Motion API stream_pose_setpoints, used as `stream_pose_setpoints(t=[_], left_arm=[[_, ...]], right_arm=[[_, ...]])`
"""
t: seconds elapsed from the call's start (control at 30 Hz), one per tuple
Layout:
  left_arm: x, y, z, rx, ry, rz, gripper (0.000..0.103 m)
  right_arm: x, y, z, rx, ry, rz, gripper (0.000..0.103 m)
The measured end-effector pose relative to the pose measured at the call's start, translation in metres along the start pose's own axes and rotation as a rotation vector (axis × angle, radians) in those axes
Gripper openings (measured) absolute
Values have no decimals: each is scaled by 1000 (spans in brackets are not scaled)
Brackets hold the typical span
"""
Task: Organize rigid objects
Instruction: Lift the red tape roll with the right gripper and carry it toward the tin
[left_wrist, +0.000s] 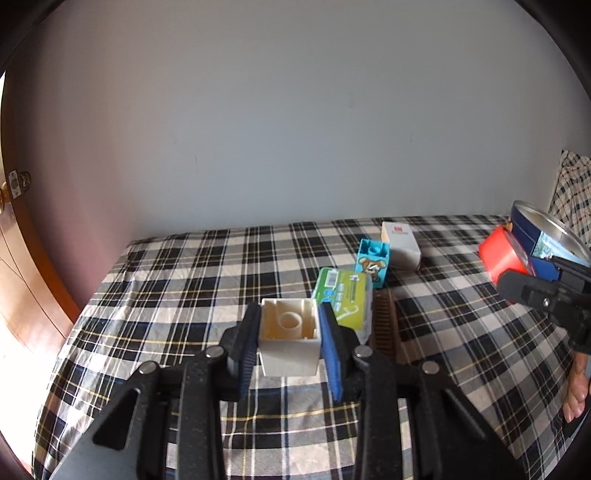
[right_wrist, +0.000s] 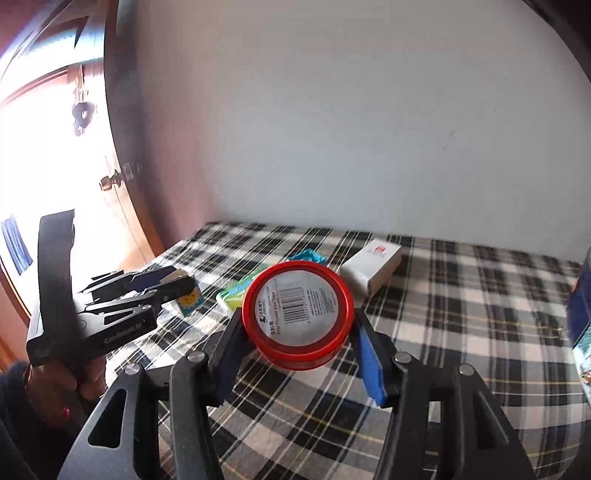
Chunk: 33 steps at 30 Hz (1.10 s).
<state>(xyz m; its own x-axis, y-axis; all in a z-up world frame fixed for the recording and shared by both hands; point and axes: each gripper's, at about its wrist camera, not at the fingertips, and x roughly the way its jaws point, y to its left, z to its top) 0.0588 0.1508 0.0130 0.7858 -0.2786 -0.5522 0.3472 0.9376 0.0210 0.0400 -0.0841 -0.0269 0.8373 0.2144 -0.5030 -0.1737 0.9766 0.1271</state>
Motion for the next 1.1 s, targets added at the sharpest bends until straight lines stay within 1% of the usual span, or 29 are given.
stream_pose_setpoints(t=[0.13, 0.23, 0.3, 0.47, 0.57, 0.67, 0.8, 0.87, 0.93, 1.1], left_arm=[[-6, -4, -1, -14, -18, 27, 30], [-10, -14, 0, -8, -39, 63, 30], [-12, -20, 1, 4, -50, 74, 30], [-16, -41, 5, 24, -60, 51, 30], [-19, -56, 6, 53, -69, 43, 30], [-21, -66, 6, 70, -71, 36, 30], [-23, -72, 6, 64, -68, 34, 30], [-25, -73, 6, 44, -67, 28, 30], [-28, -75, 6, 24, -68, 20, 30], [-36, -87, 3, 15, -75, 21, 30]], right_arm=[[-7, -3, 3, -21, -38, -27, 57], [-14, -10, 3, -8, -53, -6, 57], [-17, -14, 4, 2, -60, 8, 57], [-22, -19, 3, 6, -69, -4, 57], [-22, -22, 2, -12, -66, -49, 57], [-25, -31, -1, -8, -59, -68, 57], [-30, -40, -9, -13, -36, -84, 57], [-33, -42, -14, -30, -26, -95, 57], [-40, -45, -19, -45, -24, -109, 57], [-50, -57, -23, -36, -30, -130, 57]])
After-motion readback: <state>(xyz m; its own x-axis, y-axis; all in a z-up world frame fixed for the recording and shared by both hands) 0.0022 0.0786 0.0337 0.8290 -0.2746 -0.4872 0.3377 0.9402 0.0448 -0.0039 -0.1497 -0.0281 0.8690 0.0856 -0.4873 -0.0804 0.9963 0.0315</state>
